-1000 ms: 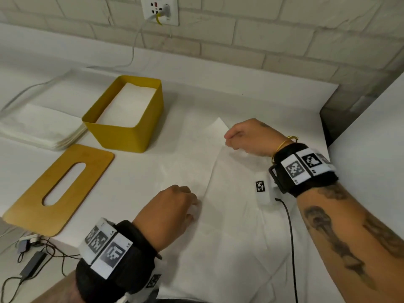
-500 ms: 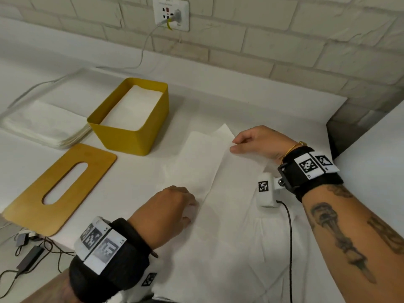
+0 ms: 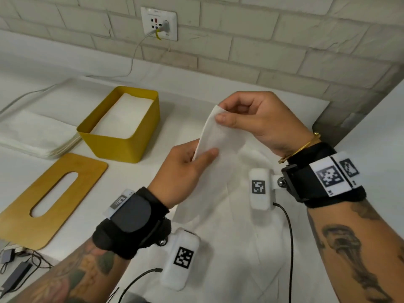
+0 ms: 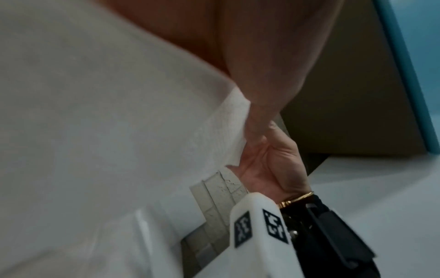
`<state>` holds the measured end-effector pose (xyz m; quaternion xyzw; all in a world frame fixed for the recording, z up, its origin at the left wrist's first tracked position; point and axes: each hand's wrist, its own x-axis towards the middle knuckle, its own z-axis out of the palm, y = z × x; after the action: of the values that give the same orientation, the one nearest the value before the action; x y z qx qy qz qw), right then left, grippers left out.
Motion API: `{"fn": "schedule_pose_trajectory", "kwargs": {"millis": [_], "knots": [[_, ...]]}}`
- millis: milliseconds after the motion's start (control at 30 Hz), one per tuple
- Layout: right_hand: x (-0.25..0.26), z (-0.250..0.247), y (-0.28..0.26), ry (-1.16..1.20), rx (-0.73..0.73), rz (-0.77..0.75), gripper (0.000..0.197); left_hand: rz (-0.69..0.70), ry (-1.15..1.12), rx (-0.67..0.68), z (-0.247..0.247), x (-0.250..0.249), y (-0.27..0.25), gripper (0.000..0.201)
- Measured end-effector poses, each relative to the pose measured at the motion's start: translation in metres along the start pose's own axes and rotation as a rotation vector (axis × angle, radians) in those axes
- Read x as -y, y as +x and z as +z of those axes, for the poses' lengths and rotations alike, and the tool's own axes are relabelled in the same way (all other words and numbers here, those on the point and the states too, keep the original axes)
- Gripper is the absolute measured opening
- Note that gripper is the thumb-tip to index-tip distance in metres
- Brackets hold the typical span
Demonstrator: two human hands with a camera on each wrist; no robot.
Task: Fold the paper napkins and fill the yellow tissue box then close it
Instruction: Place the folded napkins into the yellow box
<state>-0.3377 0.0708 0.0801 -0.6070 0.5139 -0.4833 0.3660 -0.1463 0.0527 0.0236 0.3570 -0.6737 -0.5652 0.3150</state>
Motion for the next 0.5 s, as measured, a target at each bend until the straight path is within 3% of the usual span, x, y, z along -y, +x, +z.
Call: {"fn": "schedule_pose_trajectory", "kwargs": {"millis": [133,233,367,500], "knots": [[-0.016,-0.012,-0.003,-0.096,-0.239,0.09,0.004,-0.233,-0.414,-0.082,-0.015,0.013,-0.005,0.029],[-0.037,-0.031,-0.015,-0.162,-0.324,0.229,0.005,-0.351,-0.746,-0.14,-0.042,0.029,-0.01,0.034],[-0.062,-0.044,-0.031,-0.289,-0.269,0.449,0.009,-0.417,-0.913,-0.178,-0.069,0.053,-0.017,0.039],[-0.079,-0.024,-0.036,-0.425,-0.045,0.621,0.015,-0.484,-0.881,-0.17,-0.065,0.063,-0.021,0.031]]}}
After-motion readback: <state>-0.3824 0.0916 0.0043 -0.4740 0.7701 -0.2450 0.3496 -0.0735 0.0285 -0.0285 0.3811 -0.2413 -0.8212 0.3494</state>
